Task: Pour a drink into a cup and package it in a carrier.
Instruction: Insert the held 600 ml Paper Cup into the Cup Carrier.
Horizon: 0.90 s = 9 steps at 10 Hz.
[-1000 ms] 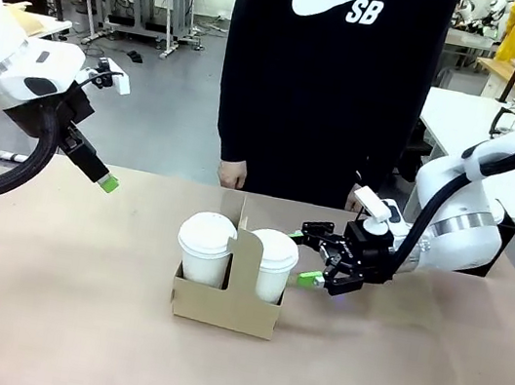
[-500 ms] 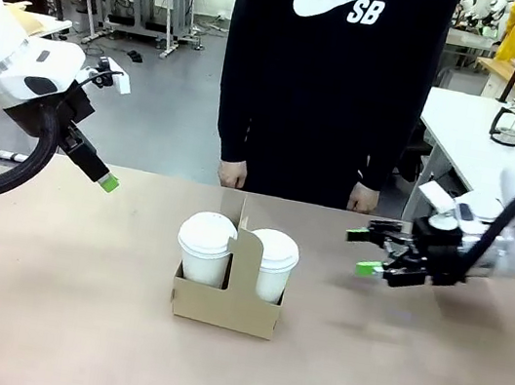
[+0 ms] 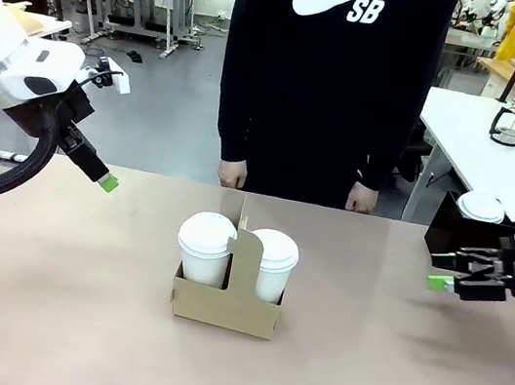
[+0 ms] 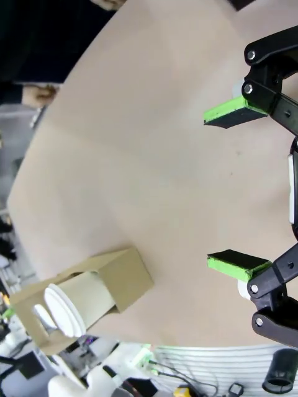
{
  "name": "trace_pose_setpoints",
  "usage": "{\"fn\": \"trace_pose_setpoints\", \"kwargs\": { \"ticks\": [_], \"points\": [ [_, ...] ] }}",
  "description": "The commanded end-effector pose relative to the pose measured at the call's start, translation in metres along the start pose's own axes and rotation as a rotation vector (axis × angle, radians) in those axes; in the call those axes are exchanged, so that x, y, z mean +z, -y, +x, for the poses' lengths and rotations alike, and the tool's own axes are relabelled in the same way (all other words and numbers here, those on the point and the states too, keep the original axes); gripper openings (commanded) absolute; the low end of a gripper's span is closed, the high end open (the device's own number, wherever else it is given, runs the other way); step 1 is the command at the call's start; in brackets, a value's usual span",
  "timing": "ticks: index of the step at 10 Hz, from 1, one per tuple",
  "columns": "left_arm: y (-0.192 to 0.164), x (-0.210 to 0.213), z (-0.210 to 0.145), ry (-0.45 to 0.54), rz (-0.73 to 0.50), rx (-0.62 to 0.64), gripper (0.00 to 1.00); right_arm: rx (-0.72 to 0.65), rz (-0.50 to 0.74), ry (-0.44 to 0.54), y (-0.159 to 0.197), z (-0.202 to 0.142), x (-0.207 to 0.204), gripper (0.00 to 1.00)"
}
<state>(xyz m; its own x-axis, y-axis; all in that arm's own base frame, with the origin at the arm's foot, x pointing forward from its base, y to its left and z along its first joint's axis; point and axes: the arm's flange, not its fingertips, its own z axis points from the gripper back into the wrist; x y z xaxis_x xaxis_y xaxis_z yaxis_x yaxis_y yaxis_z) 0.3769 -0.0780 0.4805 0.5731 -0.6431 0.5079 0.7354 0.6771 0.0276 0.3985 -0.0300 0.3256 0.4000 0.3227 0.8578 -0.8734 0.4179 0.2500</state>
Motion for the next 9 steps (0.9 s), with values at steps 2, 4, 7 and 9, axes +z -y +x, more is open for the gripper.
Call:
{"fn": "trace_pose_setpoints", "kwargs": {
  "ticks": [2, 4, 7, 9],
  "points": [
    [0.0, -0.001, 0.0, -0.002, 0.006, 0.013, 1.0, -0.048, -0.036, -0.037, -0.017, 0.004, 0.012, 1.0],
    [0.0, -0.001, 0.0, -0.002, 0.006, 0.013, 1.0, -0.023, -0.028, -0.007, -0.001, 0.004, 0.011, 1.0],
    [0.0, -0.001, 0.0, -0.002, 0.006, 0.013, 1.0, -0.023, -0.028, -0.007, -0.001, 0.004, 0.011, 1.0],
    [0.0, -0.001, 0.0, -0.002, 0.006, 0.013, 1.0, -0.023, -0.028, -0.007, -0.001, 0.004, 0.011, 1.0]
  ]
}}
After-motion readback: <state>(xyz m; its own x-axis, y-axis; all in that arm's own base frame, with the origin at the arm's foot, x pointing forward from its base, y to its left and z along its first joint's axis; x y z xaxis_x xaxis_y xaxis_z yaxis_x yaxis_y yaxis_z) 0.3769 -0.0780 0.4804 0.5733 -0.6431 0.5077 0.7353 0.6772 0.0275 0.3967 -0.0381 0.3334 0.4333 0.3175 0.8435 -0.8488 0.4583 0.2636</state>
